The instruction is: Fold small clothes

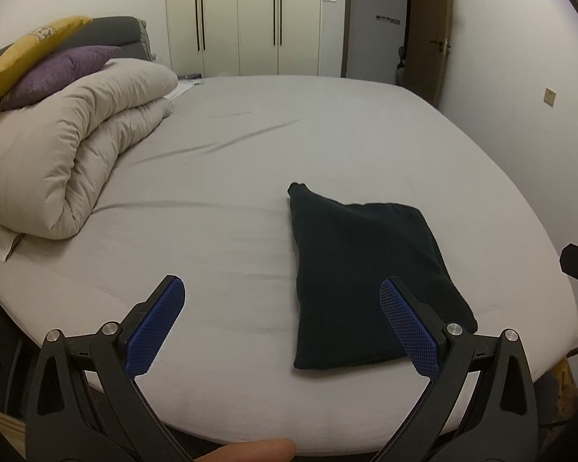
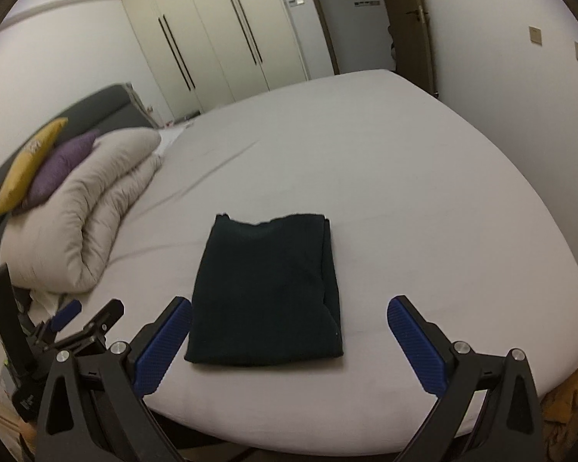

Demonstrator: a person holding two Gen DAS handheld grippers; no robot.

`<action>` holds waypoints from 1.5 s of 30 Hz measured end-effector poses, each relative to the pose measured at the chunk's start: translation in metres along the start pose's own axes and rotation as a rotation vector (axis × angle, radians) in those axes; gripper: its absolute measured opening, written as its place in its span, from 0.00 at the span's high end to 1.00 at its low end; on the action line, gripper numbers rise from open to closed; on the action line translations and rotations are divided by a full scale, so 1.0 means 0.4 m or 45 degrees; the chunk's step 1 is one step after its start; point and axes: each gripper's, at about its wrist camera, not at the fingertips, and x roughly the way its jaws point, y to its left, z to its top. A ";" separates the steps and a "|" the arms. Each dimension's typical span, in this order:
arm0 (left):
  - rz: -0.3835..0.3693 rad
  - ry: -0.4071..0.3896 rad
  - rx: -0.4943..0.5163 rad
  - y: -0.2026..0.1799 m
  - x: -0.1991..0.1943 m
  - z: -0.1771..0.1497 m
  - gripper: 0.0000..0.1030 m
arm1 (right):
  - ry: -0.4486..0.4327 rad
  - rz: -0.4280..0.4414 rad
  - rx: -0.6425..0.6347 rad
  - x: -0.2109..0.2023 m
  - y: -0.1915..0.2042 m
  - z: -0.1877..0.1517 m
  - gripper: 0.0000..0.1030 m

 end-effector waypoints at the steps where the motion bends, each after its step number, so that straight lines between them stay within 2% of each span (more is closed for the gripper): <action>1: 0.004 0.007 0.002 -0.002 0.005 -0.002 0.00 | 0.002 0.002 -0.007 0.002 0.007 0.001 0.00; 15: -0.022 0.077 -0.015 -0.023 0.046 -0.031 0.00 | 0.093 -0.027 -0.056 0.030 0.024 -0.017 0.00; 45: -0.032 0.104 -0.019 -0.022 0.077 -0.051 0.00 | 0.130 -0.031 -0.087 0.067 0.052 -0.039 0.00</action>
